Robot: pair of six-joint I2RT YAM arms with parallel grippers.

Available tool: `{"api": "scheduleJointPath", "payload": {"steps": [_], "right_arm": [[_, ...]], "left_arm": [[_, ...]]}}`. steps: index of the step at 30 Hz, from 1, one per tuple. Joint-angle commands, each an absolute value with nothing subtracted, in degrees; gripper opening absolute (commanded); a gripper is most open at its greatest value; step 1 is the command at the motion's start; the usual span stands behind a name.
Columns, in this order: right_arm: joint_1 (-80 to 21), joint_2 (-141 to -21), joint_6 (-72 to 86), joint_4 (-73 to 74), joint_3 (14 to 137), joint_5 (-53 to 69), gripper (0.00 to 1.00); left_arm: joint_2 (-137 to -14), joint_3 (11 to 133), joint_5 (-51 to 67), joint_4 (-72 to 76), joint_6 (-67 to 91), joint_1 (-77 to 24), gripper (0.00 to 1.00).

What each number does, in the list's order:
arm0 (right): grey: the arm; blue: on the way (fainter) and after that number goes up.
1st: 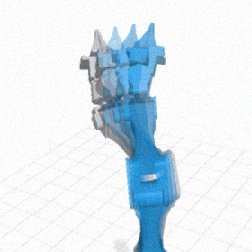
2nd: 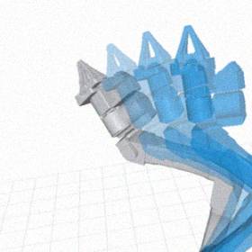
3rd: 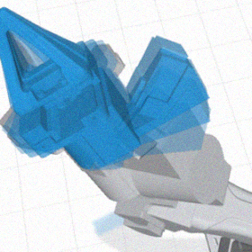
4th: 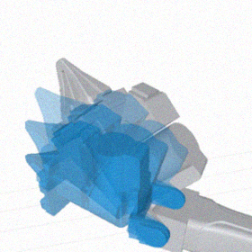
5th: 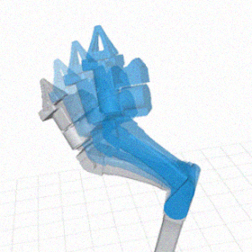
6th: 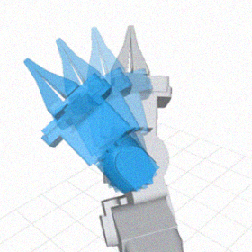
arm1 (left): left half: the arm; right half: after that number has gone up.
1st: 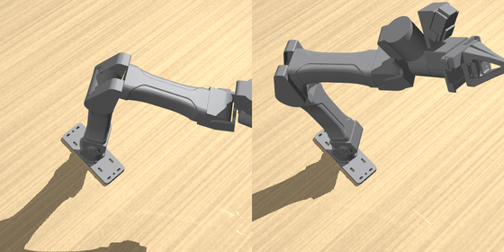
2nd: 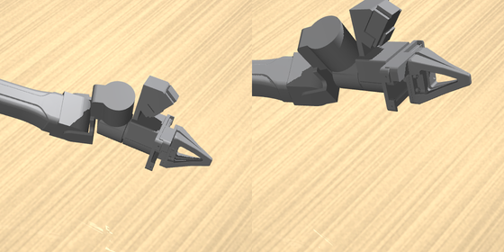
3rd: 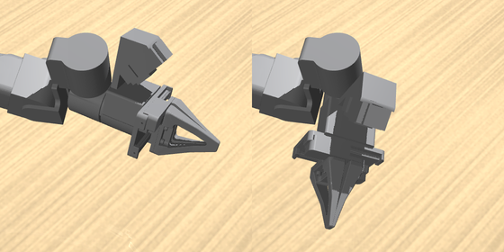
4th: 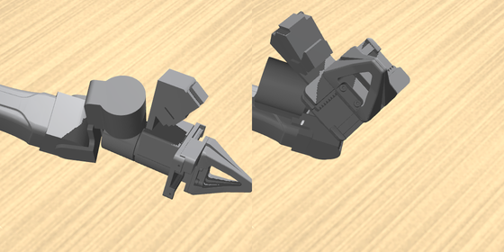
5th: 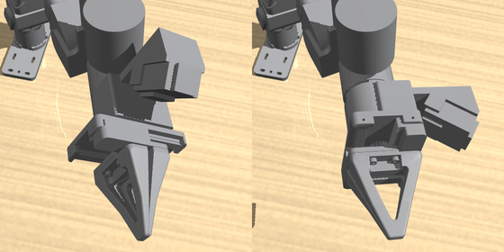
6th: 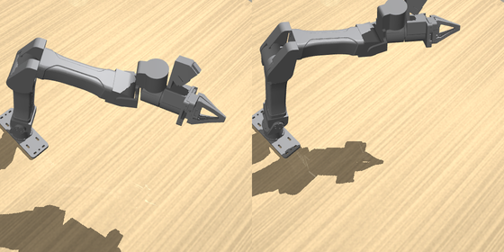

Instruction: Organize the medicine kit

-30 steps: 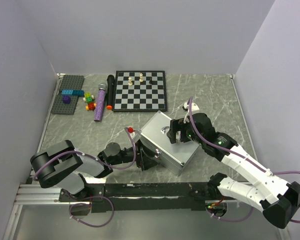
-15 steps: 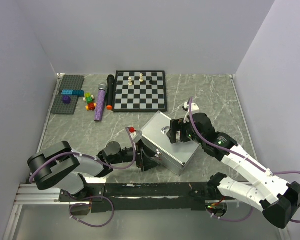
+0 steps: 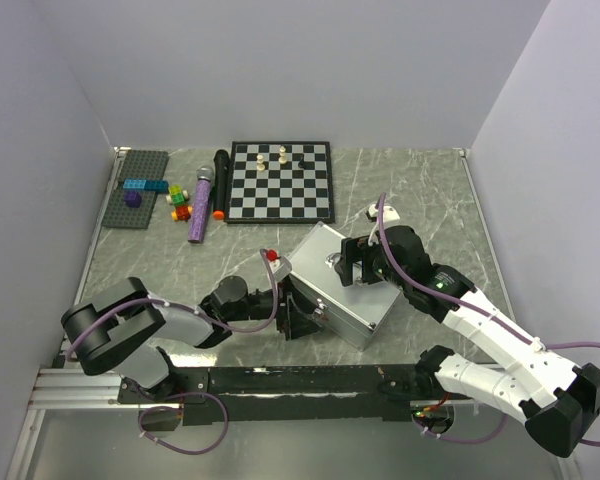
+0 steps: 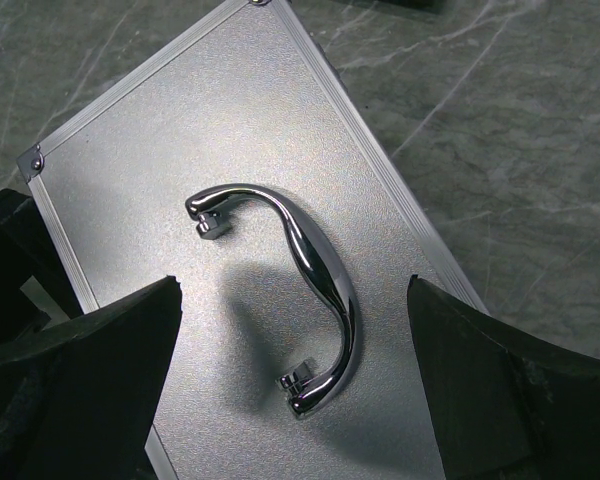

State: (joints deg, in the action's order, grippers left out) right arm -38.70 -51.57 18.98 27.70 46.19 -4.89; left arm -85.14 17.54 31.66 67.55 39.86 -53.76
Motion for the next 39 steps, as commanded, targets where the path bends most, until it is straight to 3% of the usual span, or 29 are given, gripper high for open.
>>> {"api": "scheduleJointPath", "payload": {"steps": [1,39], "right_arm": [[-38.8,-52.3,19.6,29.6,46.7,-3.8,1.00],[-38.8,-51.9,19.8,29.5,46.4,-3.9,1.00]], "left_arm": [[-86.8,20.5,35.6,72.9,40.3,-53.6,0.82],[-85.6,16.4,36.2,71.3,40.9,-53.3,0.80]]}}
